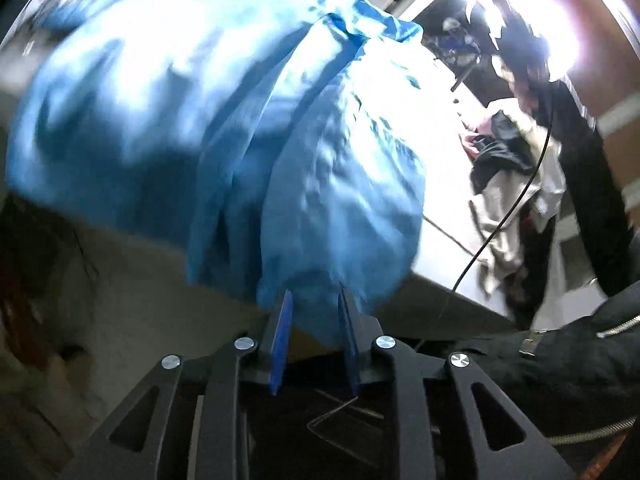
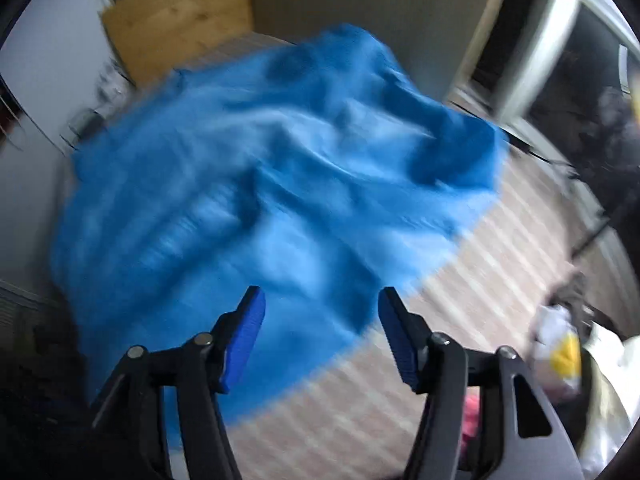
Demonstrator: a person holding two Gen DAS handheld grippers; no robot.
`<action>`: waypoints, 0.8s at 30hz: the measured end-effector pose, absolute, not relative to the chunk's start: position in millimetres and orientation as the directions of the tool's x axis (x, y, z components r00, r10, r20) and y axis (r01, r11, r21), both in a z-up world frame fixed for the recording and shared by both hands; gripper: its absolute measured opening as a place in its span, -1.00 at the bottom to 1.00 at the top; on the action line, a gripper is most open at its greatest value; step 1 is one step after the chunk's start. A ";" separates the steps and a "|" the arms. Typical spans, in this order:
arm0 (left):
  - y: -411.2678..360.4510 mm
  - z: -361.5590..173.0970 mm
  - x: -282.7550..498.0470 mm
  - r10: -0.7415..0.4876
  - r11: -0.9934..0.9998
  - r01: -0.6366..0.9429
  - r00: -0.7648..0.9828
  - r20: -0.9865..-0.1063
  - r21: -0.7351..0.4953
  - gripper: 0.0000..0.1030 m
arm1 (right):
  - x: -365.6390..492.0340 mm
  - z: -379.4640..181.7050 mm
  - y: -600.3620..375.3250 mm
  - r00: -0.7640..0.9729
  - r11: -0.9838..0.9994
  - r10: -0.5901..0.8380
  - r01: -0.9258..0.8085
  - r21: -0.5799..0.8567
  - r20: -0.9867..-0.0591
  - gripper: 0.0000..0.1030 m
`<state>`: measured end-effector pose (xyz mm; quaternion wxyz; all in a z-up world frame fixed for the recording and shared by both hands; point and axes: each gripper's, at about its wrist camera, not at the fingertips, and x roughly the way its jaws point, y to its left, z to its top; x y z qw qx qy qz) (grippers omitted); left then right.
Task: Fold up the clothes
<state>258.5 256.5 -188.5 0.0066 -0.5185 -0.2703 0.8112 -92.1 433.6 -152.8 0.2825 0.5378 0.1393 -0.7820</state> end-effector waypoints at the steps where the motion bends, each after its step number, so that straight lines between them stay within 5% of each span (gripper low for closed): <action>1: 256.9 -191.0 248.7 0.283 -0.868 0.253 -0.456 -0.844 -0.427 -0.52 | -93.3 -158.7 416.8 -0.239 -0.795 -0.299 0.598 0.102 -0.924 0.14; 9: 240.9 -219.8 215.9 0.215 -0.914 0.243 -0.386 -0.897 -0.324 -0.49 | -99.2 -243.3 334.9 -0.168 -0.754 -0.103 0.656 -0.033 -0.980 0.10; 10: 241.0 -222.6 214.3 0.230 -0.909 0.242 -0.390 -0.892 -0.340 -0.55 | -98.7 -248.7 333.3 -0.164 -0.748 -0.093 0.662 -0.040 -0.982 -0.01; 11: 242.6 -224.7 212.9 0.242 -0.907 0.235 -0.394 -0.887 -0.351 -0.57 | -98.1 -254.9 332.8 -0.150 -0.742 -0.086 0.669 -0.037 -0.985 -0.46; 12: 245.8 -226.1 211.7 0.250 -0.908 0.220 -0.399 -0.882 -0.356 -0.81 | -97.3 -257.6 334.1 -0.137 -0.739 -0.093 0.674 -0.024 -0.986 -0.84; 13: 248.6 -225.4 211.9 0.262 -0.905 0.208 -0.410 -0.873 -0.370 -0.98 | -96.4 -258.4 336.1 -0.127 -0.736 -0.106 0.677 -0.008 -0.986 -0.85; 19: 247.5 -188.9 234.8 0.279 -0.866 0.221 -0.529 -0.801 -0.448 -0.99 | -88.8 -229.5 352.2 -0.133 -0.721 -0.208 0.691 0.060 -0.969 -0.94; 24: 227.4 -163.1 251.3 0.164 -0.884 0.281 -0.562 -0.810 -0.374 -0.99 | -92.7 -208.3 337.5 -0.132 -0.703 -0.293 0.701 0.120 -0.947 -0.94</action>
